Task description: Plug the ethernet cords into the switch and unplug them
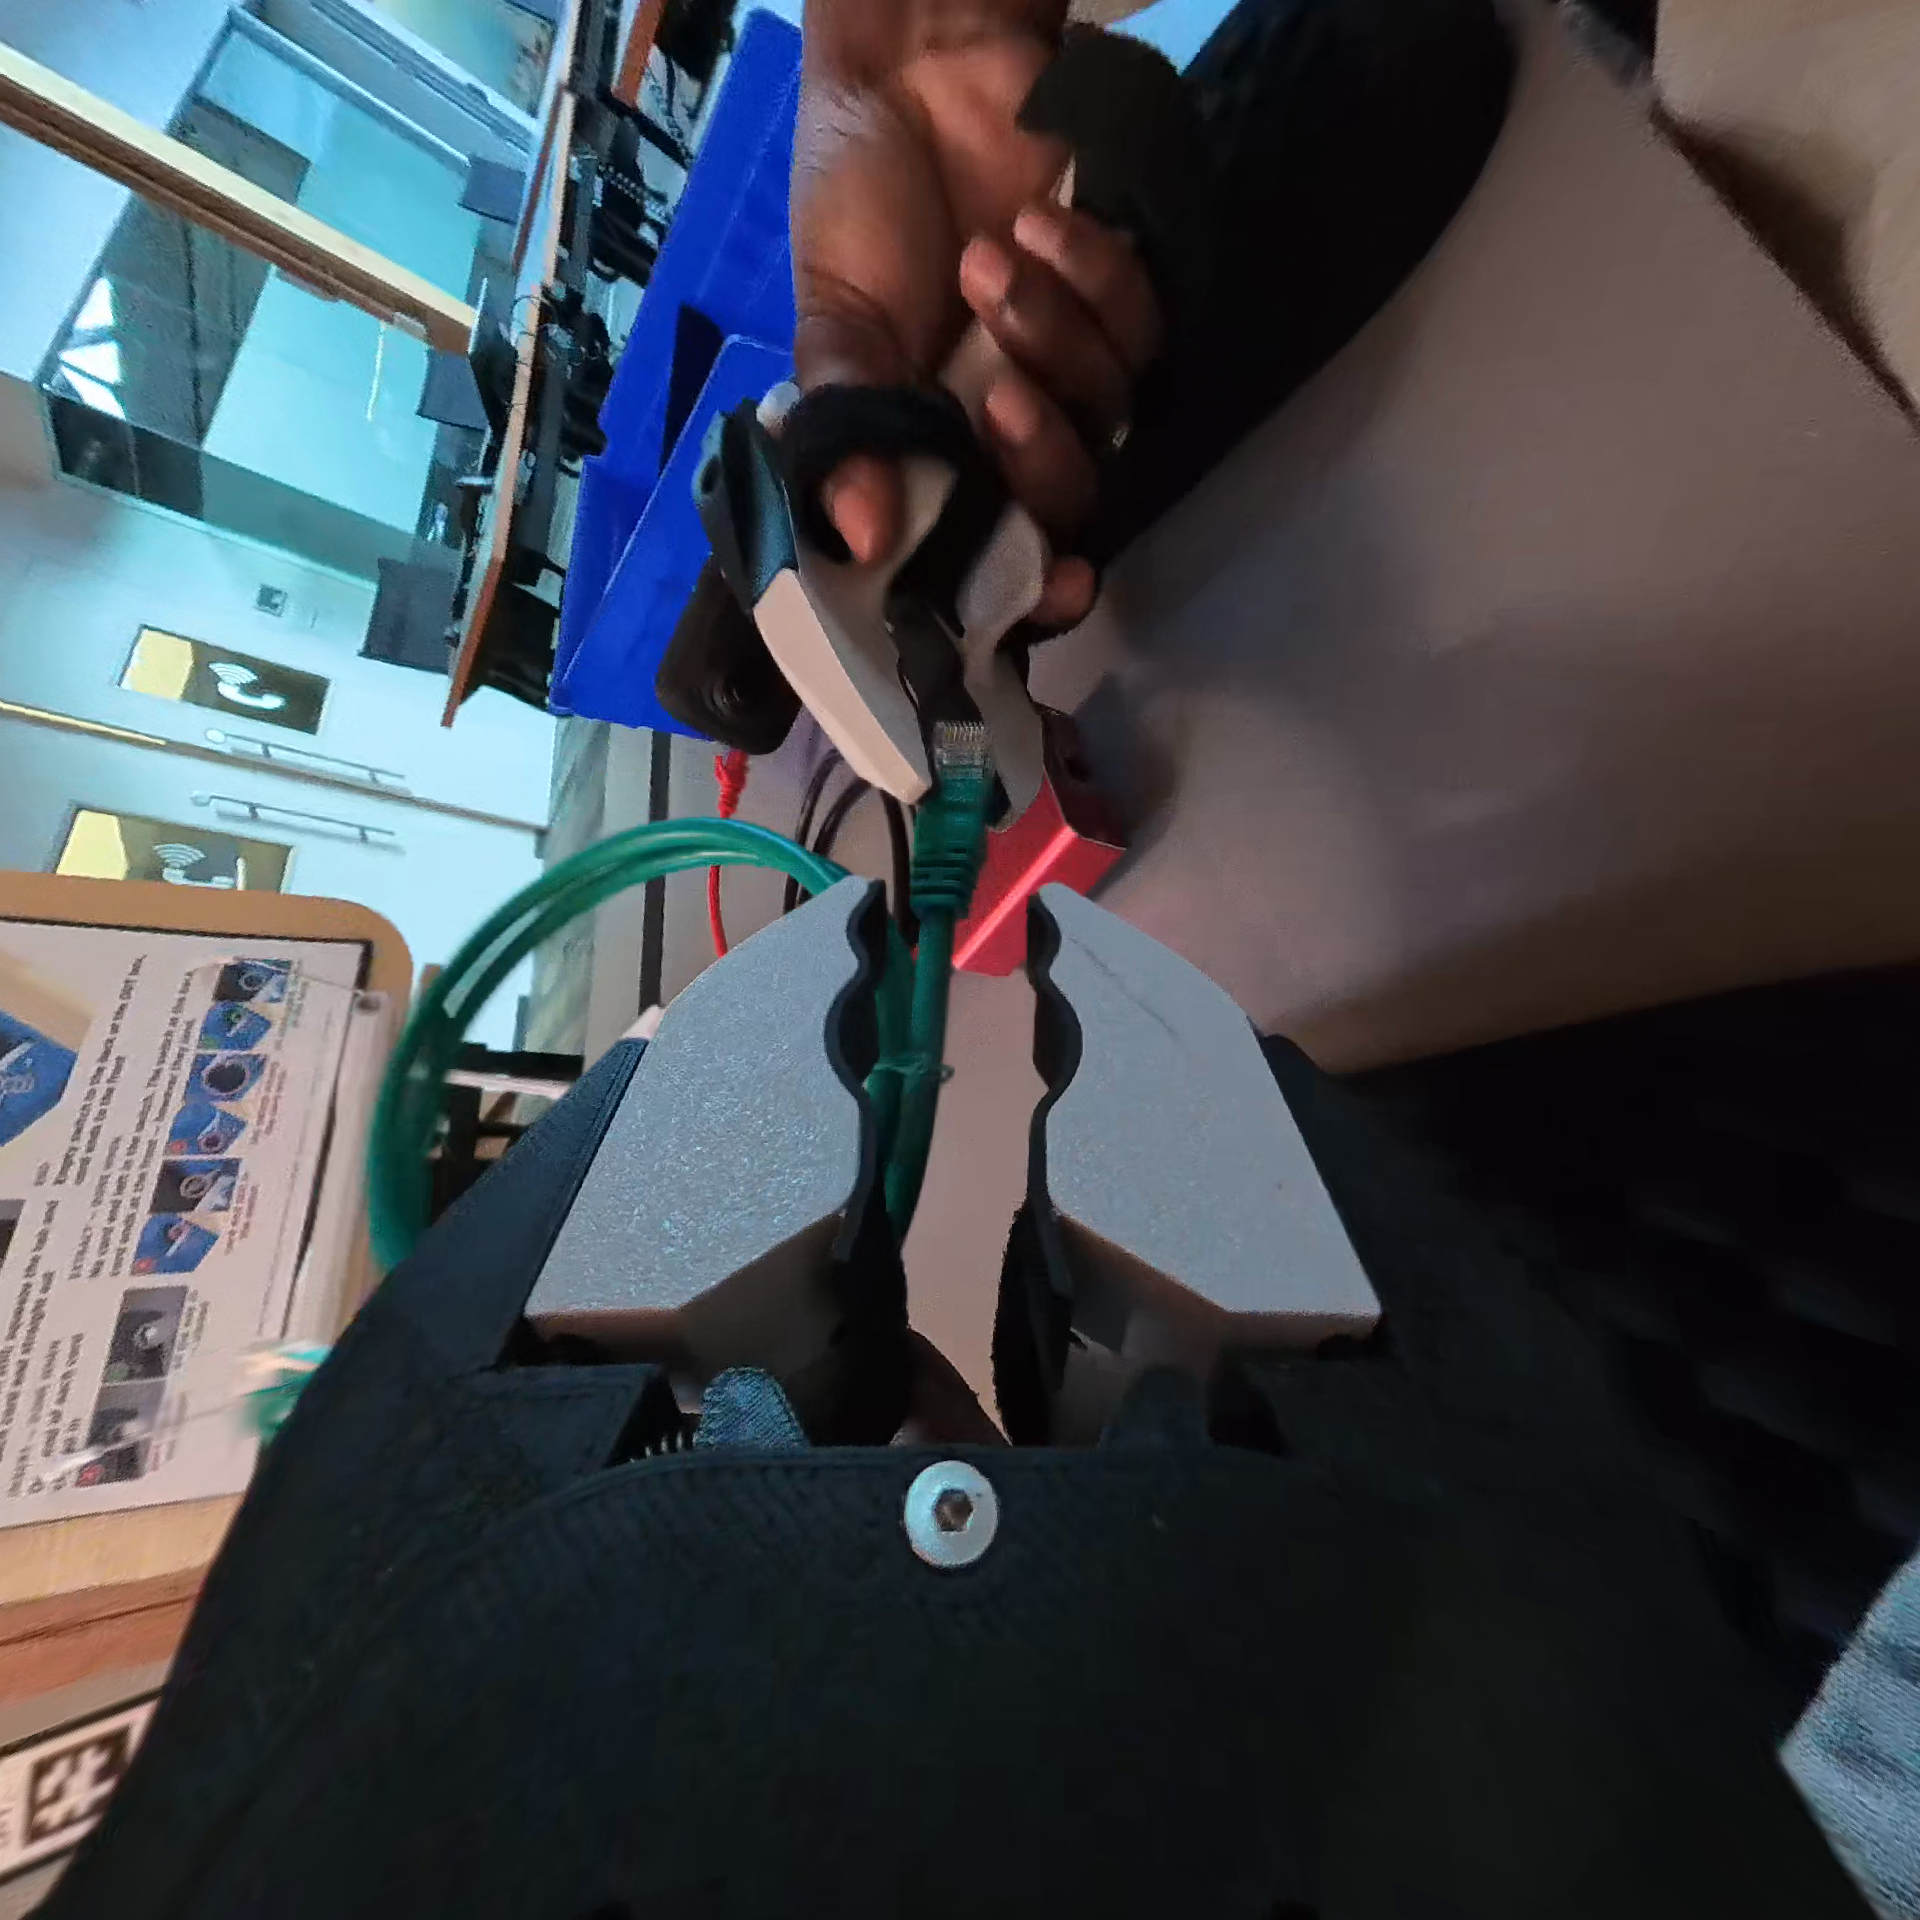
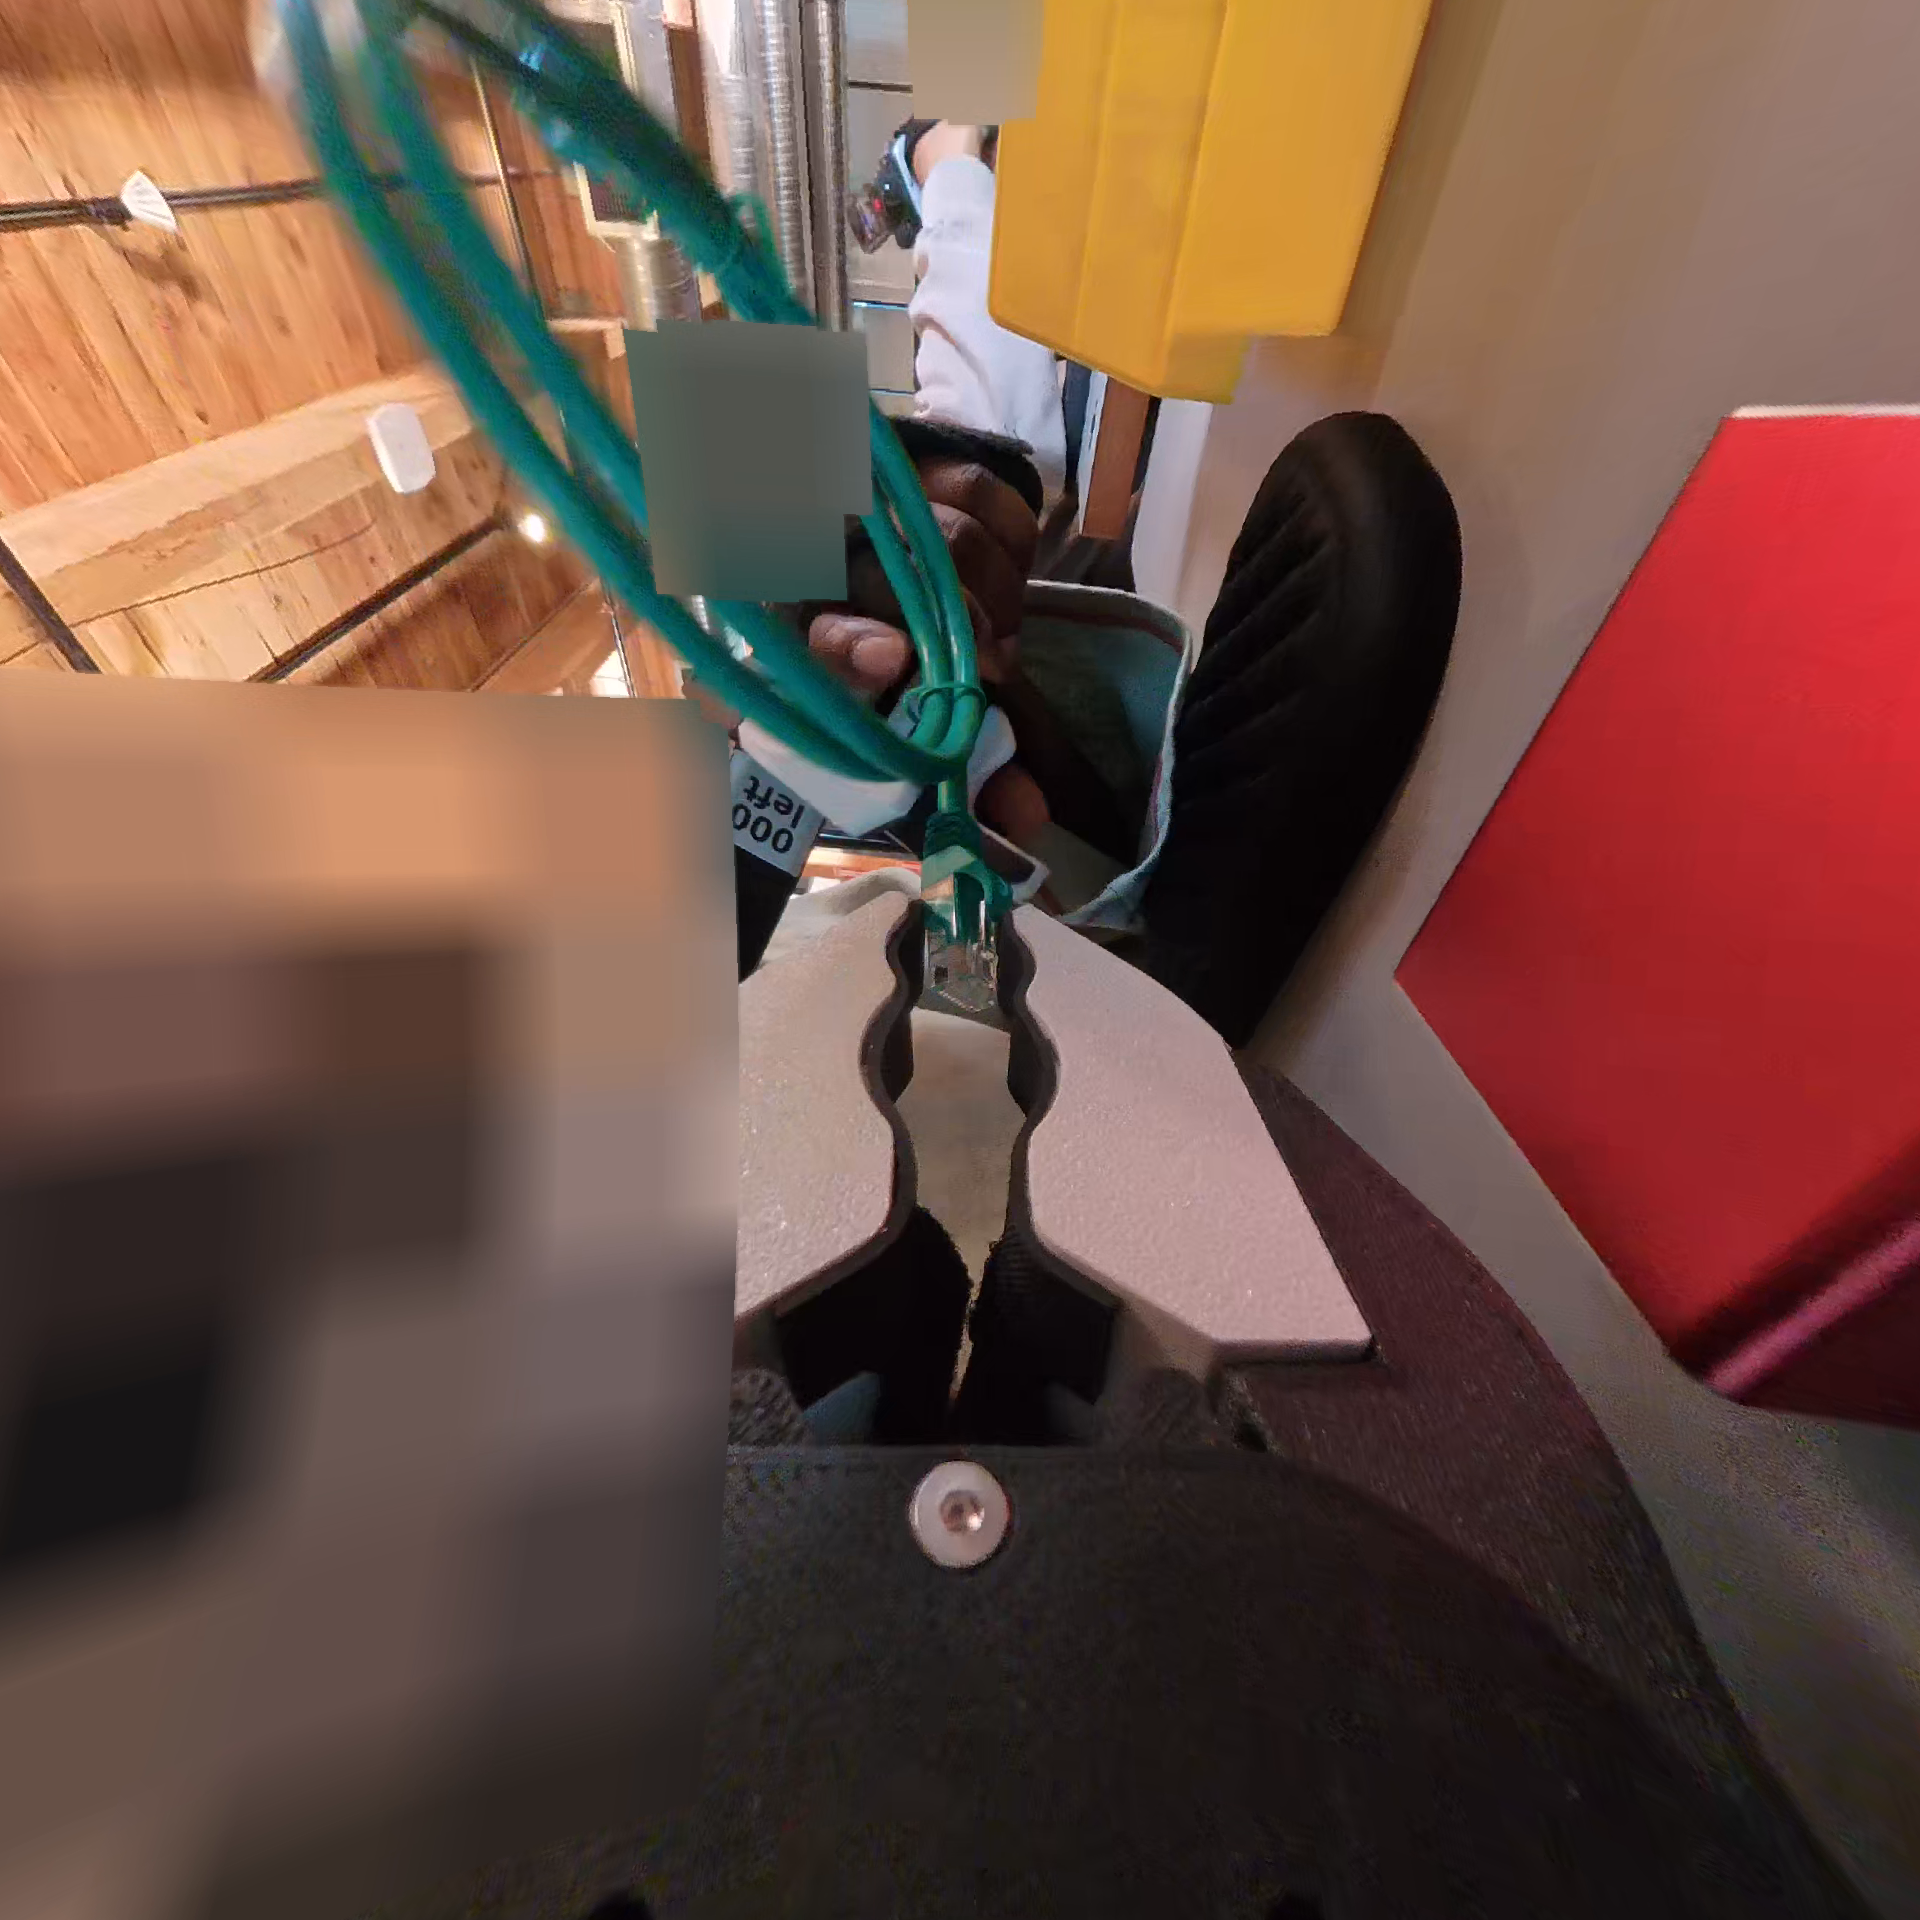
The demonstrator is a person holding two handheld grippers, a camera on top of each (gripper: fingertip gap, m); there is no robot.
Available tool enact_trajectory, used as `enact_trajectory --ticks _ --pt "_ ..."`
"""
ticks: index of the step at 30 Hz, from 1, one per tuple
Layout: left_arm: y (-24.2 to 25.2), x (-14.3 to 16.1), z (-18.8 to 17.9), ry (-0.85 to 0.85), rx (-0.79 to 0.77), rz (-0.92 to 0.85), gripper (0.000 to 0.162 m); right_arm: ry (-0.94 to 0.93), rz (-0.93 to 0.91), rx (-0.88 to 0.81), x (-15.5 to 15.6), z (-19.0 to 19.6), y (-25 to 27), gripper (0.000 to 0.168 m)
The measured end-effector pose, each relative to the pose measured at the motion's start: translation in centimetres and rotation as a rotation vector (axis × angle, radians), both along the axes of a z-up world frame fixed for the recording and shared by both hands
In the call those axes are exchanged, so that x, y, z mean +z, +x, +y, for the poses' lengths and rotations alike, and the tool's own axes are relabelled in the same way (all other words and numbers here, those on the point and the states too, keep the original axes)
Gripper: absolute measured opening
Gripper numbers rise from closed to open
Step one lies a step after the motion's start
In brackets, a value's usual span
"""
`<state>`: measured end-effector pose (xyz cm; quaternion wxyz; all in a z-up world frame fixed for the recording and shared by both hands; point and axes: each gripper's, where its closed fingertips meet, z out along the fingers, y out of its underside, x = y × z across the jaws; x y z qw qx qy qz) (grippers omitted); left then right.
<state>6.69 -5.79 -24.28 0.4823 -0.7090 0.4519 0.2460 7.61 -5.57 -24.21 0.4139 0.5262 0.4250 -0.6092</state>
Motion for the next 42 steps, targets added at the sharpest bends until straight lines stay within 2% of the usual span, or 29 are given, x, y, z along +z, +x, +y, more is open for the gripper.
enact_trajectory --ticks 3,6,13,18,20,22,26,30,32,35,40,41,42 --pt "0.5 -0.4 0.3 -0.005 -0.023 0.036 0.025 0.01 -0.002 0.032 -0.1 -0.5 0.5 0.013" --pt "1.1 -0.8 0.6 -0.005 -0.056 0.096 0.017 0.015 -0.015 0.066 -0.4 -1.1 0.9 0.013" --pt "0.8 -1.0 0.5 -0.026 -0.052 0.096 0.012 0.023 0.0 0.093 -0.7 -0.6 0.9 0.013" --pt "0.4 -1.0 0.6 -0.04 0.014 0.086 0.012 0.083 0.068 0.11 -0.9 -0.4 0.7 0.014" --pt "-0.4 -0.5 0.7 -0.026 0.078 0.046 0.012 0.135 0.196 0.077 -0.3 -0.1 0.2 0.014" --pt "-1.3 -0.2 0.7 -0.032 0.147 -0.013 0.012 0.268 0.406 0.031 0.0 0.4 -0.4 0.018" --pt "-3.1 0.1 0.5 -0.015 0.271 -0.101 0.012 0.593 0.9 -0.097 2.0 1.8 -1.4 0.051" --pt "-3.3 0.6 0.5 0.02 0.308 -0.183 0.012 1.02 1.332 -0.128 2.5 2.4 -1.3 0.046" --pt "-3.1 0.8 0.6 0.026 0.301 -0.208 0.012 1.079 1.413 -0.116 2.5 1.8 -0.9 0.039" --pt "-2.8 0.8 0.7 0.021 0.289 -0.214 0.012 1.07 1.406 -0.097 2.3 1.1 -1.0 0.036" --pt "-2.2 0.4 0.9 -0.009 0.265 -0.23 0.012 1.192 1.507 -0.02 1.6 0.6 -1.9 0.035" --pt "-2.1 0.4 0.8 -0.013 0.259 -0.234 0.012 1.226 1.524 0.015 1.2 0.6 -2.0 0.03" --pt "-1.9 0.3 0.8 -0.021 0.248 -0.239 0.011 1.26 1.534 0.052 0.8 0.6 -2.2 0.017"
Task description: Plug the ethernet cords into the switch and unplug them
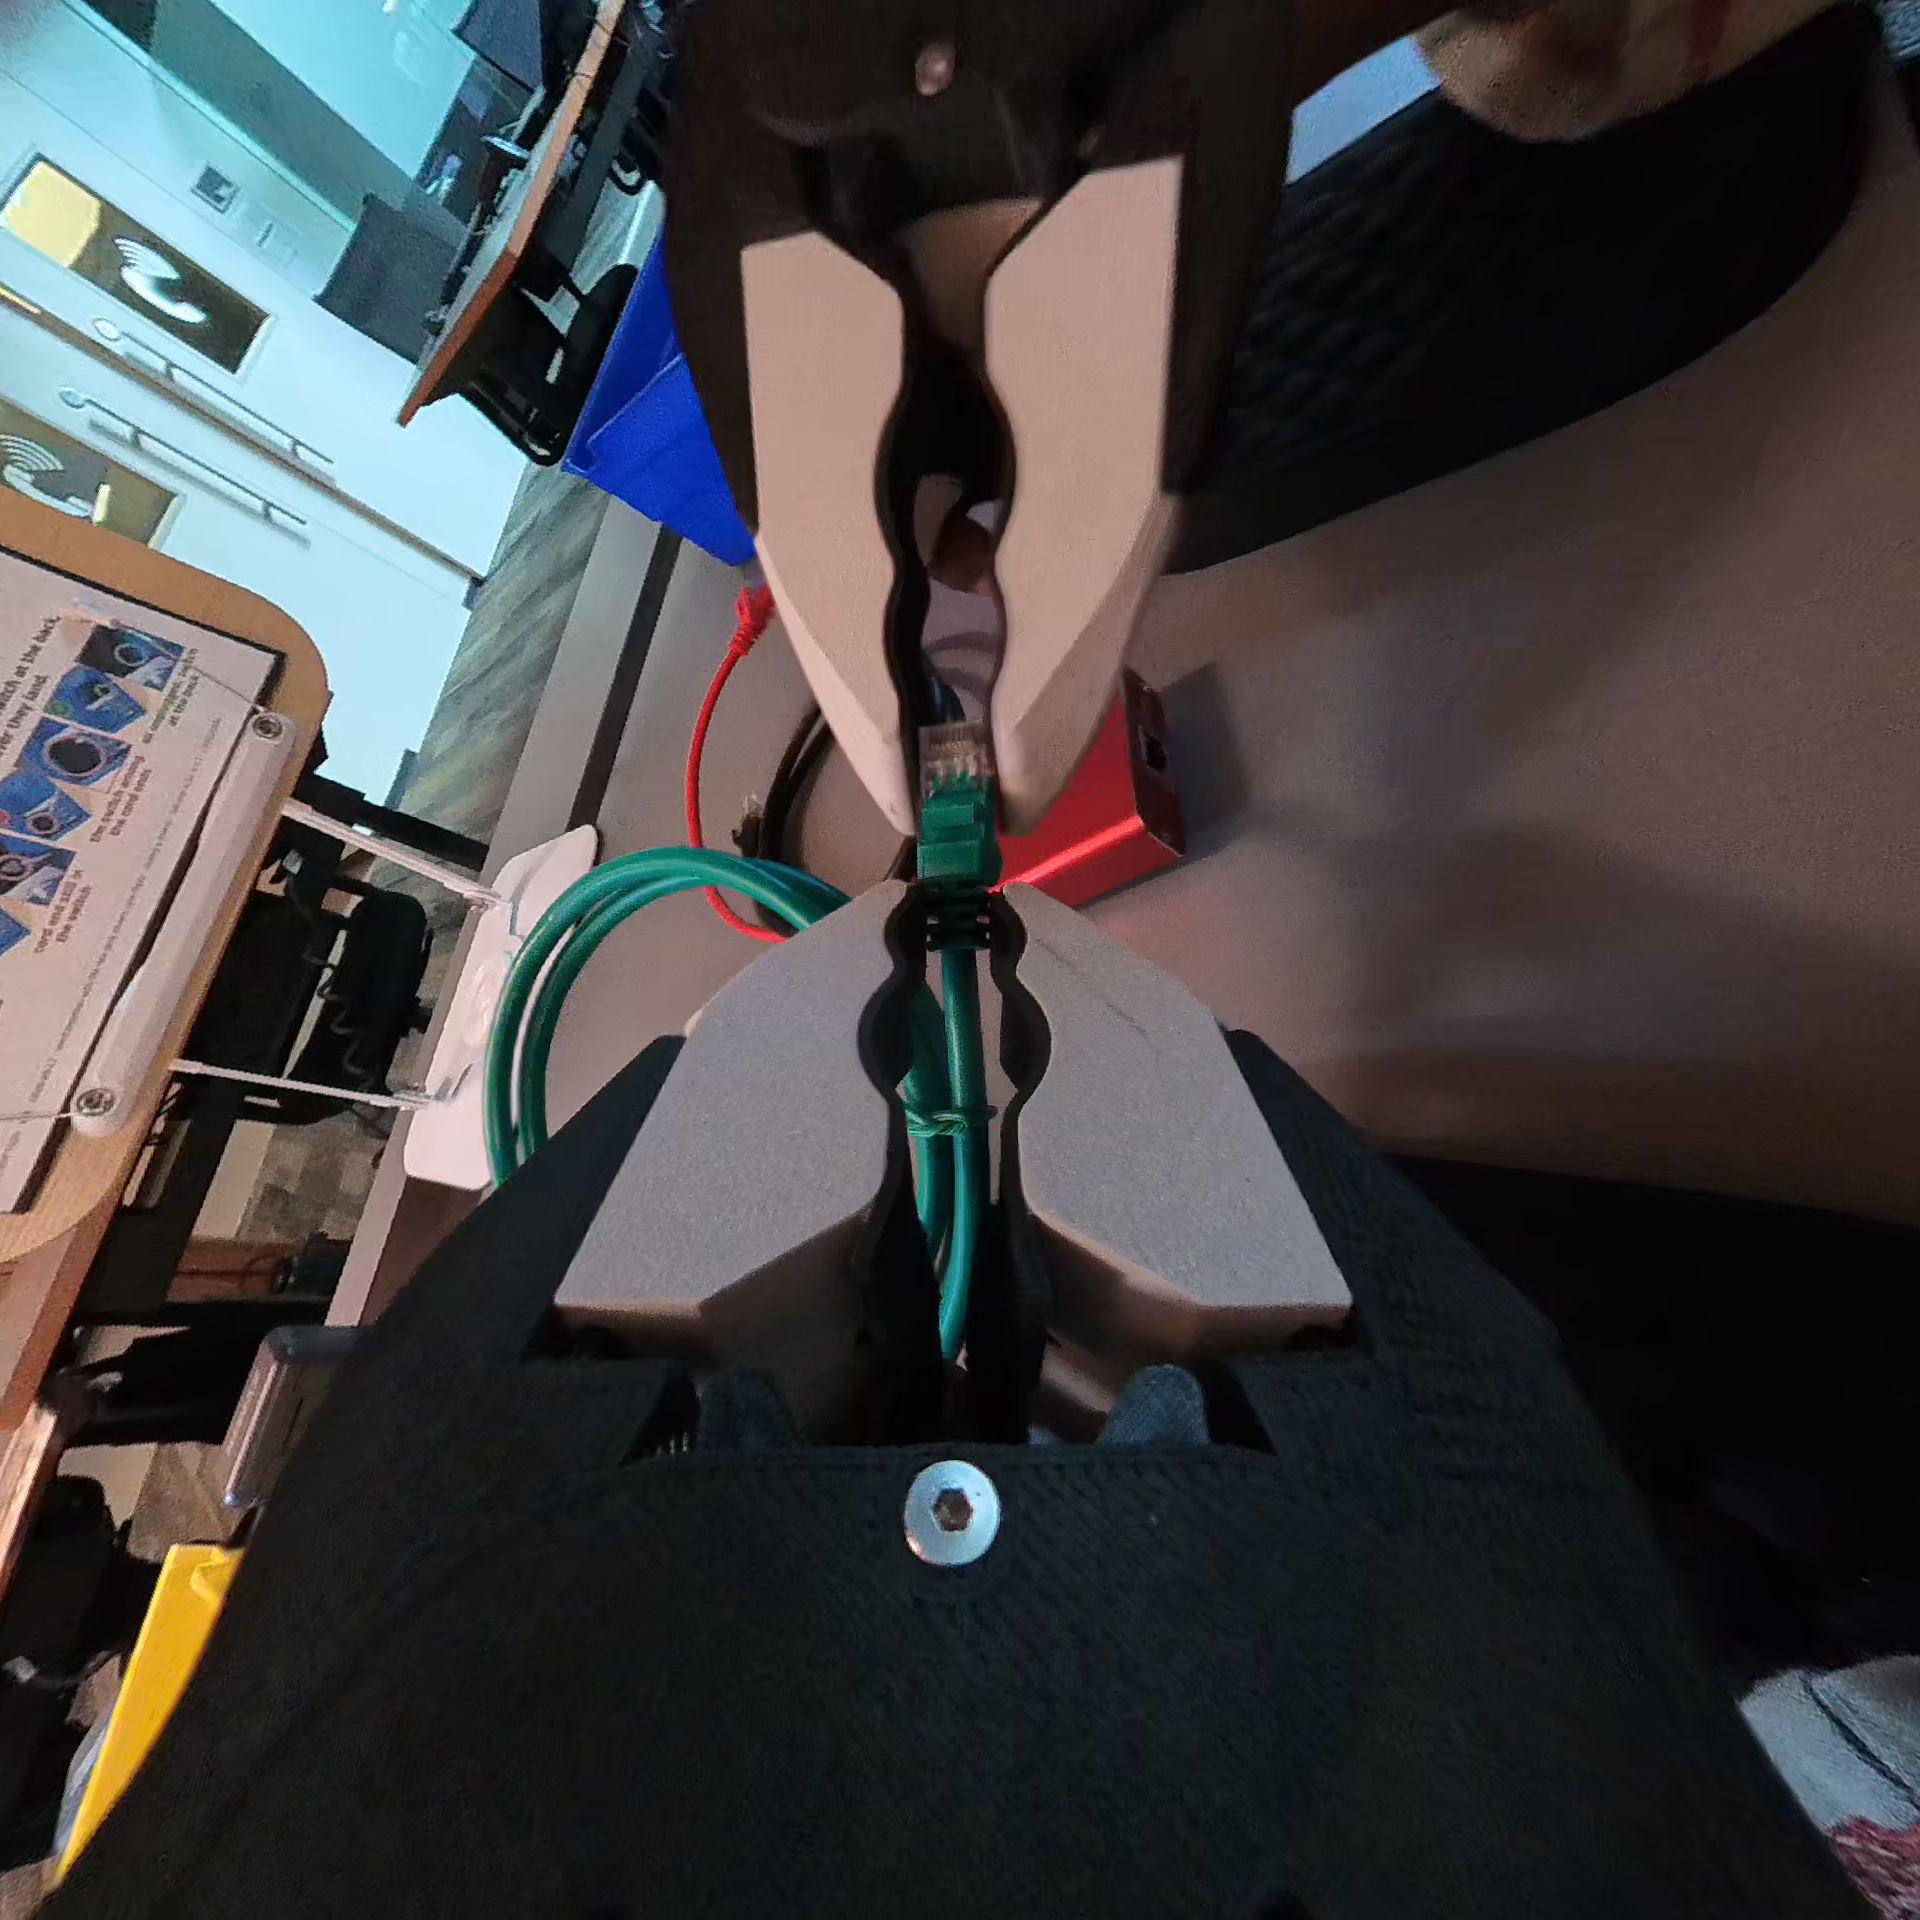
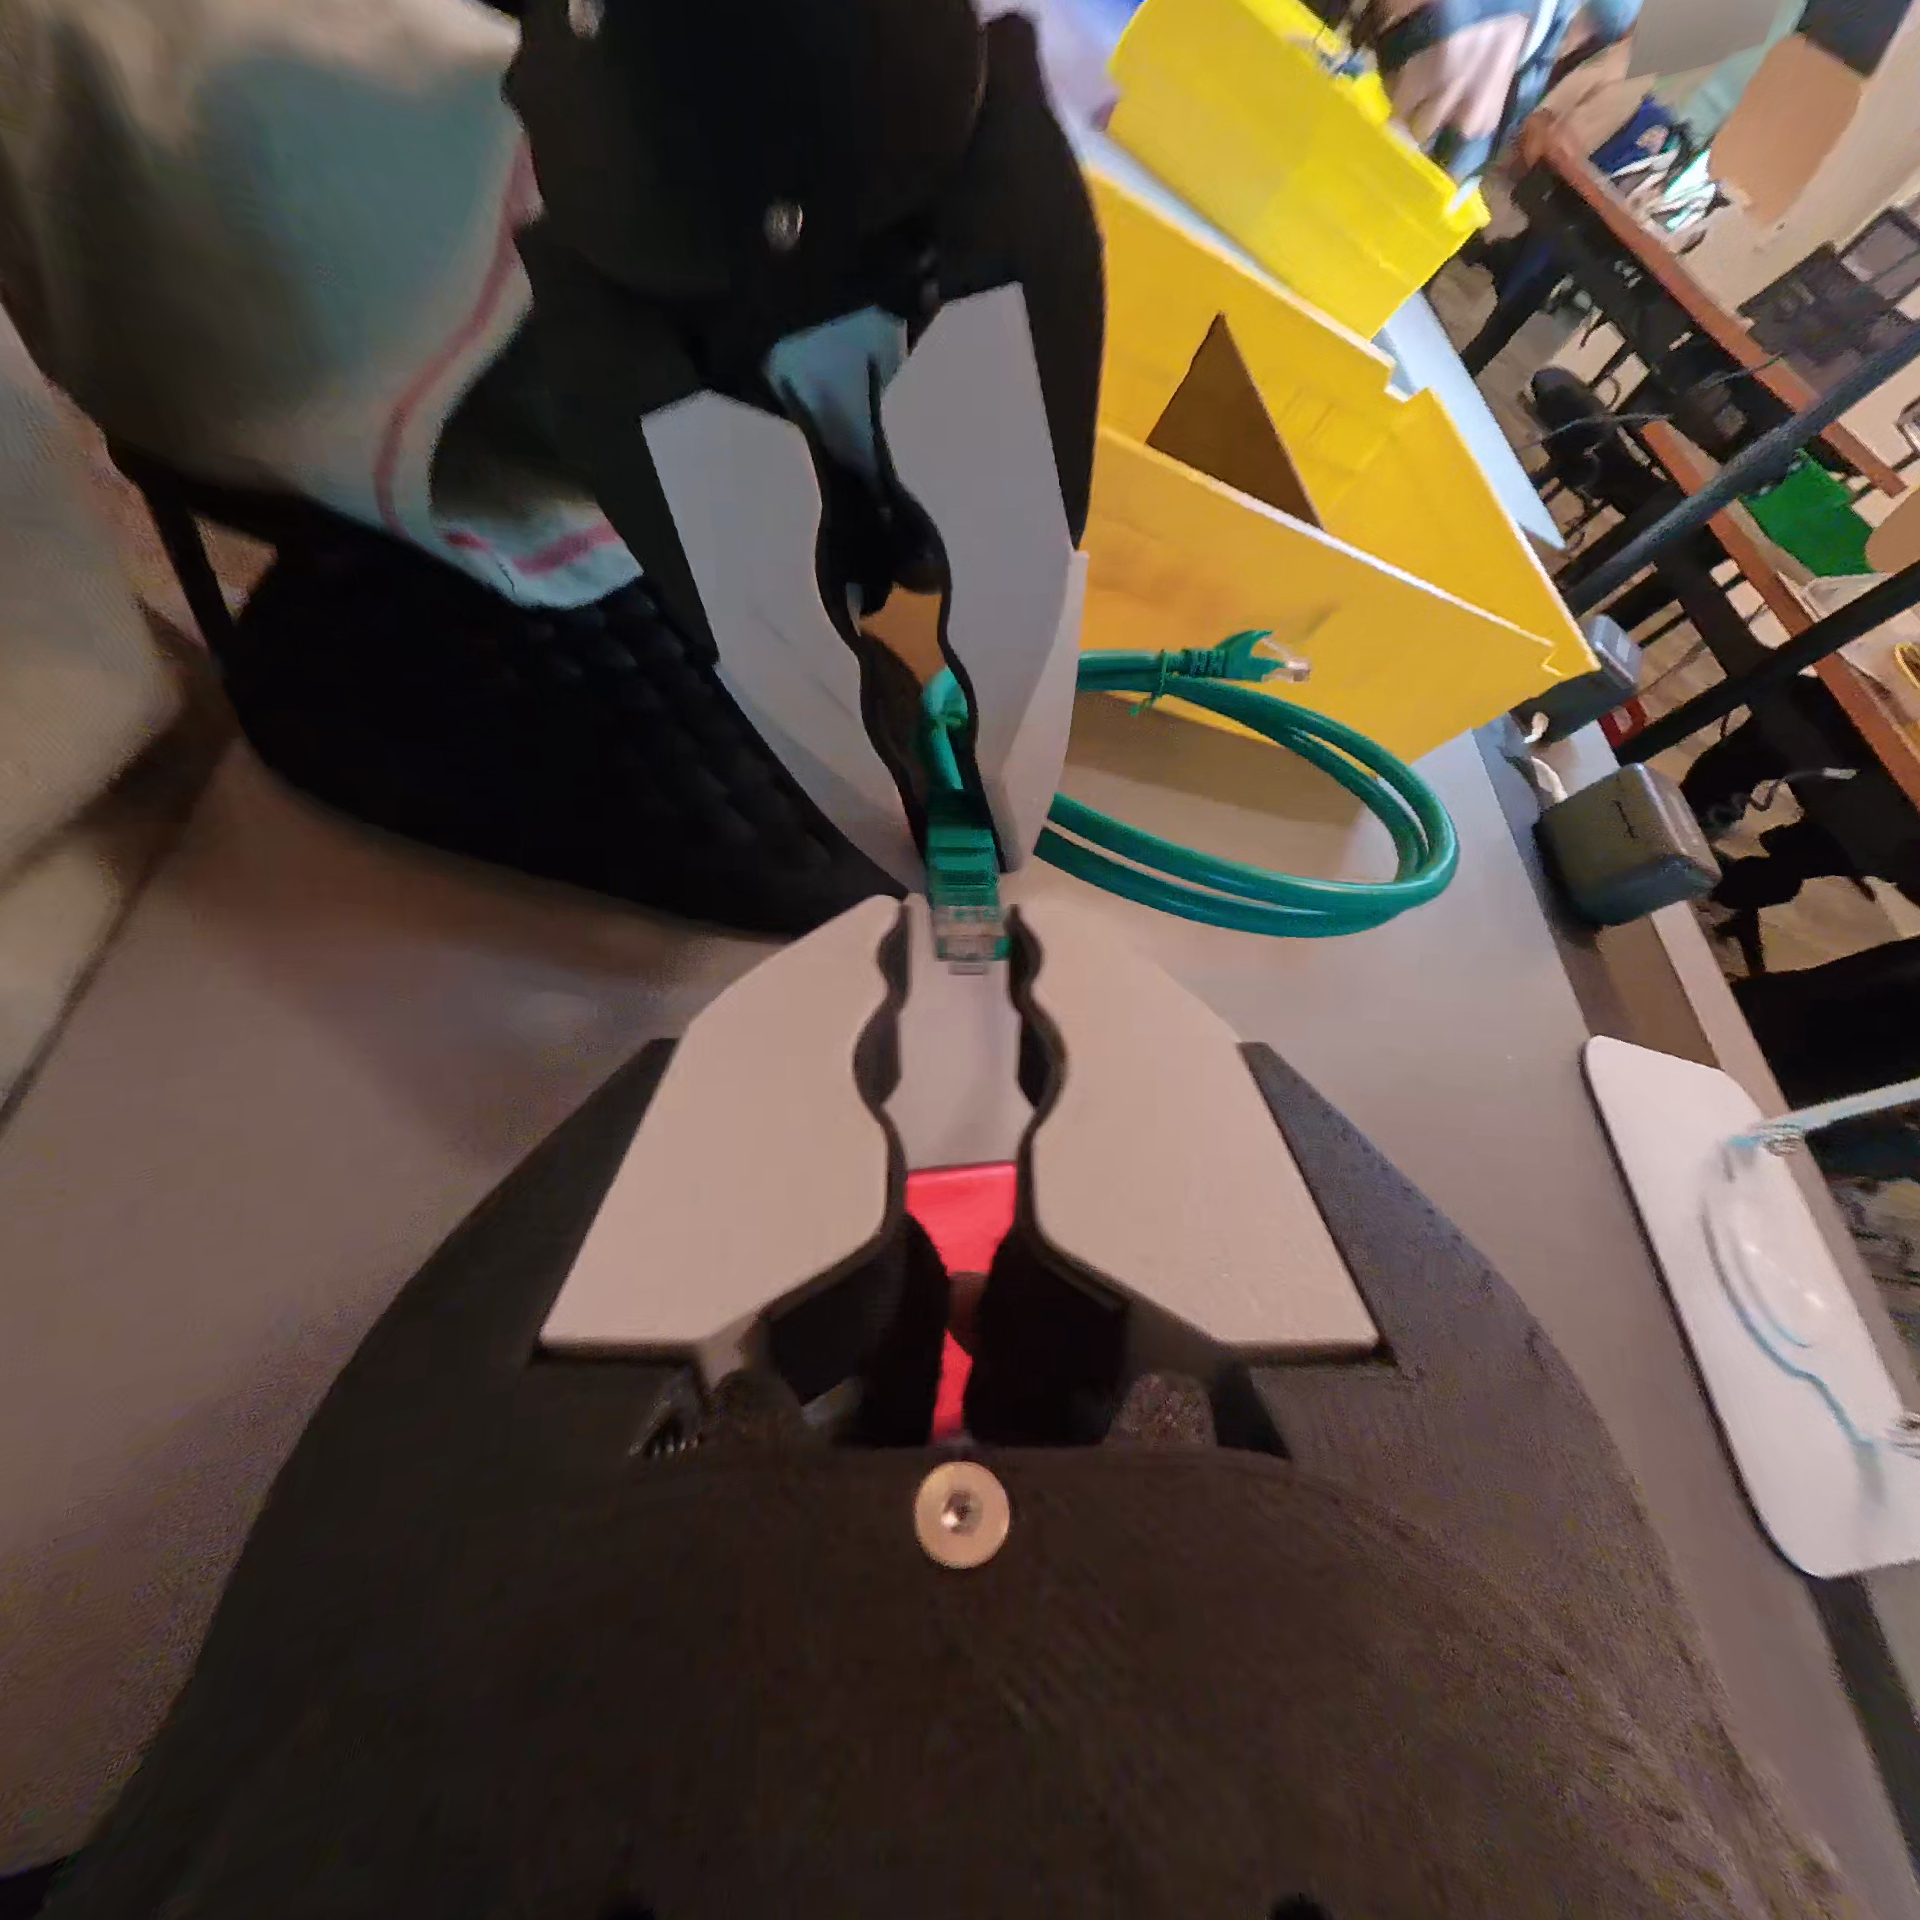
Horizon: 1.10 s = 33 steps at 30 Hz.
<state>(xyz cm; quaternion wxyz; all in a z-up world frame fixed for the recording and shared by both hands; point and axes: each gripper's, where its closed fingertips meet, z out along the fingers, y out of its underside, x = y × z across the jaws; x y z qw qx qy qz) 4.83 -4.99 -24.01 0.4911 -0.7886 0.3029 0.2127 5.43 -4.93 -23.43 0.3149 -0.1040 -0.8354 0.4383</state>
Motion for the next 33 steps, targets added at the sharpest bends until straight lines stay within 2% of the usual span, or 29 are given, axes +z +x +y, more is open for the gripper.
enact_trajectory --ticks 3,6,9,15,21,23,25,26,27,30,33 --pt "0.3 -0.3 -0.1 -0.013 -0.017 -0.01 0.012 0.055 0.014 0.063 -0.4 -0.2 0.3 0.013" --pt "1.1 -0.3 -0.3 -0.023 -0.068 -0.137 0.012 0.094 0.093 0.141 -0.2 -0.3 0.8 0.012" --pt "1.7 -0.4 -0.4 -0.034 -0.13 -0.185 0.012 0.149 0.139 0.199 -0.3 -0.3 1.3 0.012" --pt "1.7 -0.8 0.0 -0.053 -0.128 -0.126 0.011 0.109 0.113 0.254 0.0 -0.1 1.8 0.012" --pt "0.9 -1.6 -0.1 -0.132 -0.03 -0.074 0.01 0.057 0.04 0.221 -0.6 0.8 1.8 0.015" --pt "-0.4 -2.0 -0.6 -0.17 0.05 -0.02 0.01 0.051 -0.097 0.163 -1.4 3.0 1.6 0.048" --pt "-0.6 -2.0 -1.0 -0.178 0.074 -0.046 0.01 0.062 -0.311 0.068 -3.4 5.9 1.5 0.084" --pt "-0.5 -1.9 -1.1 -0.174 0.076 -0.064 0.01 0.075 -0.411 0.039 -4.6 7.0 1.9 0.093" --pt "-0.4 -1.8 -1.1 -0.169 0.073 -0.075 0.01 0.096 -0.47 0.03 -5.6 7.8 2.2 0.096" --pt "-0.4 -1.5 -1.1 -0.152 0.085 -0.082 0.01 0.21 -0.417 0.052 -7.6 8.7 2.0 0.095" --pt "-0.4 -1.4 -1.1 -0.136 0.098 -0.096 0.01 0.254 -0.462 0.041 -9.0 8.5 1.6 0.096"
